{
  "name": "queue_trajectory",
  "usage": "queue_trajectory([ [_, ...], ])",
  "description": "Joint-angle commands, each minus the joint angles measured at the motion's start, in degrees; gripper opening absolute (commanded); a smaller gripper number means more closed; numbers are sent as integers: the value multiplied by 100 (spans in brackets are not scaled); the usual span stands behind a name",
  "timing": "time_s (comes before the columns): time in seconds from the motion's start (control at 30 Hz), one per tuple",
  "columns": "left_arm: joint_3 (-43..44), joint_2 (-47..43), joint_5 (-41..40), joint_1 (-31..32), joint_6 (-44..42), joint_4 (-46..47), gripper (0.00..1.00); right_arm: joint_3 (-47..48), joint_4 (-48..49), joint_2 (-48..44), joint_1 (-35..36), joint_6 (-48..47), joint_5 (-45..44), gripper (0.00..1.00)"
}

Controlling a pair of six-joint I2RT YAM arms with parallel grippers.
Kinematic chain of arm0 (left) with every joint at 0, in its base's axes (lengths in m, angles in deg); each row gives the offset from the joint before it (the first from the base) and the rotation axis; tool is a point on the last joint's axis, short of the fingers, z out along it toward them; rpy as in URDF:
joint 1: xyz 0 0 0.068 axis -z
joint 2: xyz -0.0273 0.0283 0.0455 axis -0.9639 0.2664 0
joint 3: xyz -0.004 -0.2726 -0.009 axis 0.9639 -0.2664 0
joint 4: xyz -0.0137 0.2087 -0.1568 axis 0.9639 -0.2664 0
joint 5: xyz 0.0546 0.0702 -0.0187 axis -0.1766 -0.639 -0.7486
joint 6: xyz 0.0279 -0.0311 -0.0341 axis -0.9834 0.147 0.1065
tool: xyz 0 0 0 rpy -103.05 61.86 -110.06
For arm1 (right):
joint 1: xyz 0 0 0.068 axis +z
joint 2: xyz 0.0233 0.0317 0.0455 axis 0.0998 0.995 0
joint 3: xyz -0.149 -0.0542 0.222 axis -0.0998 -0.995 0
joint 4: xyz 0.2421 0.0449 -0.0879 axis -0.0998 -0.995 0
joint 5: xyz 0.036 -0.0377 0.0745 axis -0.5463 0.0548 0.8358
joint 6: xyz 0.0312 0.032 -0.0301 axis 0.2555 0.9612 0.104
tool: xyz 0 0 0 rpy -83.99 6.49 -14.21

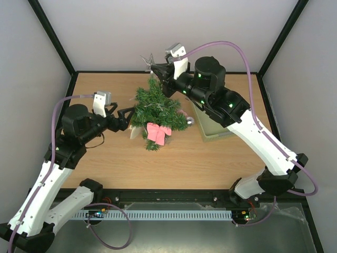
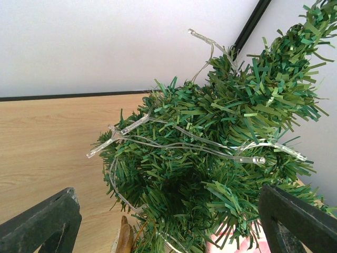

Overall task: Decorate the small christmas tree
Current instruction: Place the decoration item on the Christmas tree.

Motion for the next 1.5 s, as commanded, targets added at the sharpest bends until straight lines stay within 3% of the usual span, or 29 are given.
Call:
queue_trajectory([
  [0.0,-50,-49,83,-40,48,151,93,322,-26,-26,49,-39,8,2],
  [1.47,-94,-13,126,-42,109,283,93,714,-902,402,48,-157,173,2],
])
